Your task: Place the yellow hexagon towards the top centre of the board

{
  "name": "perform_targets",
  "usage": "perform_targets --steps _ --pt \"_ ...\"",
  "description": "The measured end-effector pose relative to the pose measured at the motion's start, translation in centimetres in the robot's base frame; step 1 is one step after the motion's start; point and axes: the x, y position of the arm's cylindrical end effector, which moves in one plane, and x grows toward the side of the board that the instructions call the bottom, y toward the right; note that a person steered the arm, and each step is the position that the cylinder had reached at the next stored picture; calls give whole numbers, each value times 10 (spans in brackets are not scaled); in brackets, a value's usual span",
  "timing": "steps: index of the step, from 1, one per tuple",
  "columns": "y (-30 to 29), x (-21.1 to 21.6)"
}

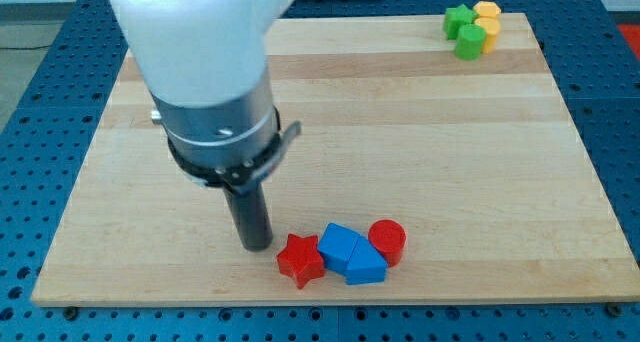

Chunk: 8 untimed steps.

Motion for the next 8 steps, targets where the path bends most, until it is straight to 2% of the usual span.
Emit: perform_targets --steps 1,2,5,6,7,8 --pt "-4 -37" --pt "55 -71" --pt "368 -192" --pt "436 -213" --pt "436 -217" --pt "436 -272"
